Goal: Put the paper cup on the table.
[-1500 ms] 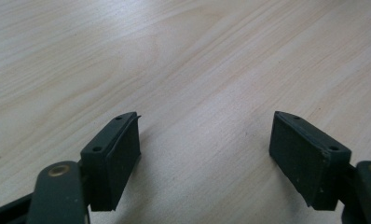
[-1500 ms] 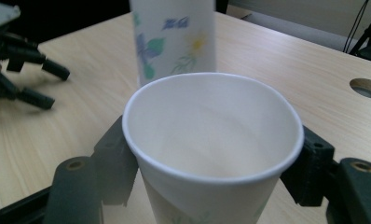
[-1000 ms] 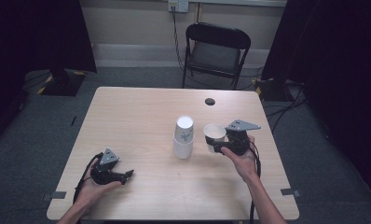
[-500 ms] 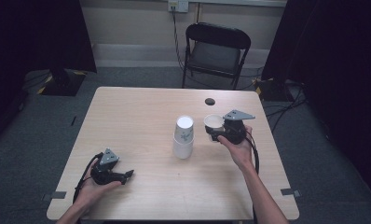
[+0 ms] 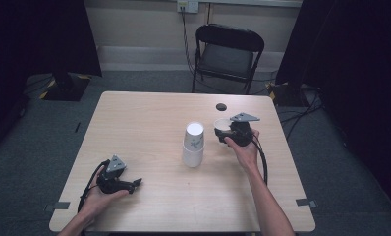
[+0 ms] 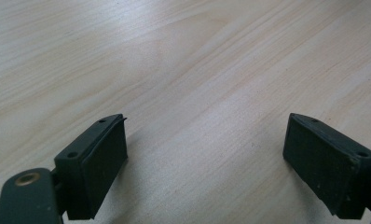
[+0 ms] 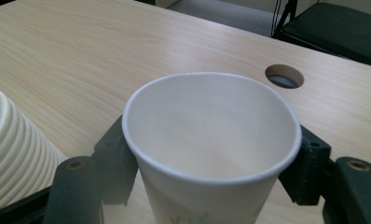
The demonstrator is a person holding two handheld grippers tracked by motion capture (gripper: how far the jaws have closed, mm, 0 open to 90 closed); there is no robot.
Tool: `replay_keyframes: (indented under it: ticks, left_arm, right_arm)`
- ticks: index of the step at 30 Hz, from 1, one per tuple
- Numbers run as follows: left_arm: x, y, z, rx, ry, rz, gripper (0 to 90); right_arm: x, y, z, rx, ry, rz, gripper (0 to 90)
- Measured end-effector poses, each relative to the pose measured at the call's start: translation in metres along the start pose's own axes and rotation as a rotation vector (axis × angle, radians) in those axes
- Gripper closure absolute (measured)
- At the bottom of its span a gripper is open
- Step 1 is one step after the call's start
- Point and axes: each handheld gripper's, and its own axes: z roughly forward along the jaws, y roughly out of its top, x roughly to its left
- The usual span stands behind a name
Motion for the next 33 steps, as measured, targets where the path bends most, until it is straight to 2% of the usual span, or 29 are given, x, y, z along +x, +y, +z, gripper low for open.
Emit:
replay_keyframes:
  ticks: [2,5,7,12,18,22,23,27,32,33]
  left_arm:
    - [0.0,0.0,0.0,0.0,0.001,0.0,13.1]
    - [0.0,0.0,0.0,0.0,0.0,0.0,13.1]
    - [0.0,0.0,0.0,-0.002,0.0,-0.002,13.1]
    - [0.0,0.002,0.002,0.0,-0.012,-0.003,11.4]
    - [0.001,0.004,0.004,0.005,-0.012,0.003,10.5]
    - [0.002,0.005,0.006,0.008,-0.013,0.005,9.6]
    - [0.002,0.005,0.006,0.01,-0.012,0.006,9.5]
    - [0.002,0.005,0.006,0.01,-0.012,0.005,9.5]
    - [0.002,0.007,0.008,0.012,-0.006,-0.002,9.1]
    - [0.001,0.008,0.01,0.009,-0.001,-0.007,8.4]
  right_arm:
    - [0.004,-0.003,0.004,0.003,0.006,0.017,31.6]
    - [0.011,-0.009,0.01,0.021,-0.003,-0.006,31.5]
    - [0.011,-0.011,0.011,0.011,0.007,0.015,31.4]
    - [0.011,-0.017,0.014,0.023,0.006,0.02,31.0]
    - [0.014,-0.02,0.019,0.001,0.019,0.03,30.3]
    - [0.02,-0.025,0.017,-0.009,0.021,0.02,29.5]
    - [0.02,-0.027,0.015,-0.013,0.02,0.034,29.3]
    - [0.018,-0.028,0.012,-0.004,0.024,0.022,28.5]
    - [0.017,-0.03,0.01,0.005,0.018,0.041,27.9]
    - [0.017,-0.03,0.01,0.009,0.015,0.033,28.0]
